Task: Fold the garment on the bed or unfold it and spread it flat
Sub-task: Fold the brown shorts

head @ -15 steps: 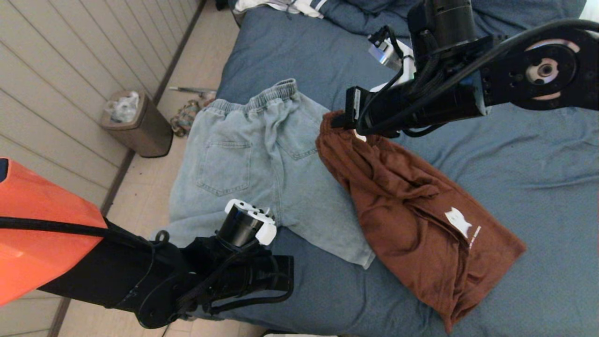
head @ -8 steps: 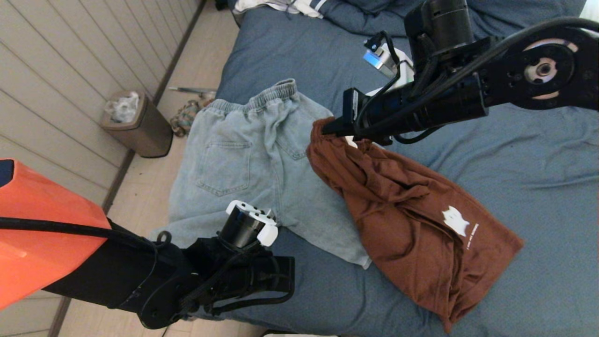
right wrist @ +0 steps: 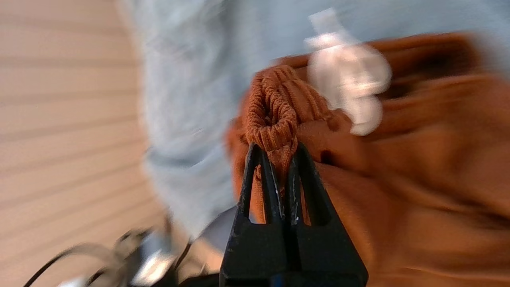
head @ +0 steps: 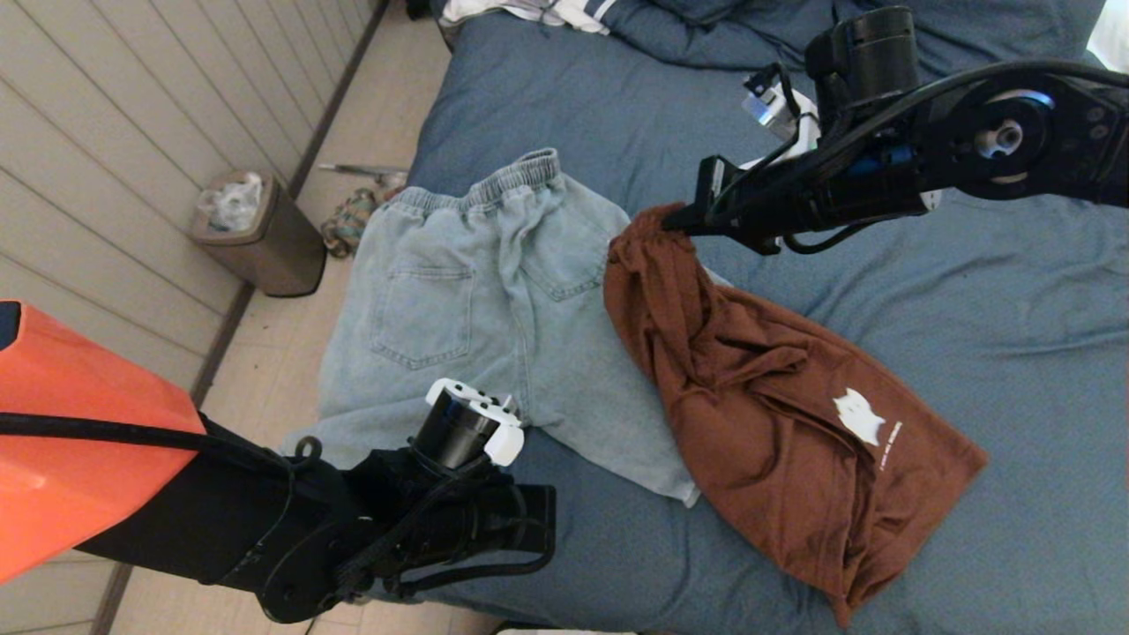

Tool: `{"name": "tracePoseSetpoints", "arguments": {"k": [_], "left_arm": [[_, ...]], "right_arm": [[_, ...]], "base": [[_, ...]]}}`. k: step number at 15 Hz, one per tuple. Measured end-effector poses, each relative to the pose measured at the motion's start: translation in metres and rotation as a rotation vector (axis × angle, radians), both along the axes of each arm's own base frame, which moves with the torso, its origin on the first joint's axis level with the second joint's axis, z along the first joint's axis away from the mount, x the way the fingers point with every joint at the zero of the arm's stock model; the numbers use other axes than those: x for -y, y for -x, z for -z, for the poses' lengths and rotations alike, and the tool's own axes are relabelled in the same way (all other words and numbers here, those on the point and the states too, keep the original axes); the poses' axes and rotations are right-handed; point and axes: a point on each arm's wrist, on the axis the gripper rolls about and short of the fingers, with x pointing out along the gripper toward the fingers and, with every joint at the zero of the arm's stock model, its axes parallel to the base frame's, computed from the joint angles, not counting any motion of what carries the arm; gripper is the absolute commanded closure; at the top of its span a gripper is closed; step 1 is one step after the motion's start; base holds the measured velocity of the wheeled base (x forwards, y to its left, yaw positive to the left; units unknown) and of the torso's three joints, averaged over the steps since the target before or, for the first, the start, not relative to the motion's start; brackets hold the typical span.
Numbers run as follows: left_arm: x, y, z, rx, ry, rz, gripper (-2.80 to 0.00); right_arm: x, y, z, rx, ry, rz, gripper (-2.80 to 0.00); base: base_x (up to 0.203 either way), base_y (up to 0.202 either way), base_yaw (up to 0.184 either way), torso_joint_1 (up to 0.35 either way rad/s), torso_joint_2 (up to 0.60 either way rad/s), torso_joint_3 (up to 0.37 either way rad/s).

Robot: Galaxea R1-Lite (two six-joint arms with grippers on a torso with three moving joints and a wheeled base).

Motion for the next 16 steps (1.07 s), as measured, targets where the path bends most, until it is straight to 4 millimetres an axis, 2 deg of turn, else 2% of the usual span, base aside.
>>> {"name": "tracePoseSetpoints", "arguments": {"k": [2, 3, 5, 8, 11, 14, 15, 16], "left_arm": [[0.0, 0.001, 0.0, 0.0, 0.0, 0.003, 0.0], [0.001, 0.001, 0.0, 0.0, 0.0, 0.003, 0.0], [0.001, 0.001, 0.002, -0.003, -0.003, 0.004, 0.0], [0.002, 0.001, 0.002, -0.002, -0.003, 0.006, 0.0], [0.003, 0.0, 0.0, 0.001, 0.001, 0.005, 0.0], [0.002, 0.001, -0.003, 0.008, 0.006, 0.004, 0.0], [0.001, 0.001, -0.004, 0.012, 0.009, 0.003, 0.0], [0.0, 0.002, -0.006, 0.013, 0.012, 0.002, 0.0]], "right_arm": [[0.023, -0.014, 0.006, -0.012, 0.009, 0.069, 0.0], [0.033, -0.021, 0.01, -0.02, 0.013, 0.098, -2.8], [0.053, -0.035, 0.018, -0.022, 0.012, 0.153, -2.8], [0.064, -0.039, 0.021, -0.029, -0.007, 0.134, -2.8], [0.076, -0.026, 0.01, -0.012, -0.019, 0.13, -2.8], [0.104, -0.002, -0.002, 0.014, -0.015, 0.155, -2.8], [0.112, 0.008, 0.0, 0.003, -0.003, 0.162, 0.0], [0.119, 0.018, 0.007, -0.019, 0.018, 0.169, 0.0]], "base": [[0.0, 0.0, 0.0, 0.0, 0.0, 0.0], [0.0, 0.0, 0.0, 0.0, 0.0, 0.0], [0.0, 0.0, 0.0, 0.0, 0.0, 0.0], [0.0, 0.0, 0.0, 0.0, 0.0, 0.0], [0.0, 0.0, 0.0, 0.0, 0.0, 0.0], [0.0, 0.0, 0.0, 0.0, 0.0, 0.0], [0.0, 0.0, 0.0, 0.0, 0.0, 0.0], [0.0, 0.0, 0.0, 0.0, 0.0, 0.0]]}}
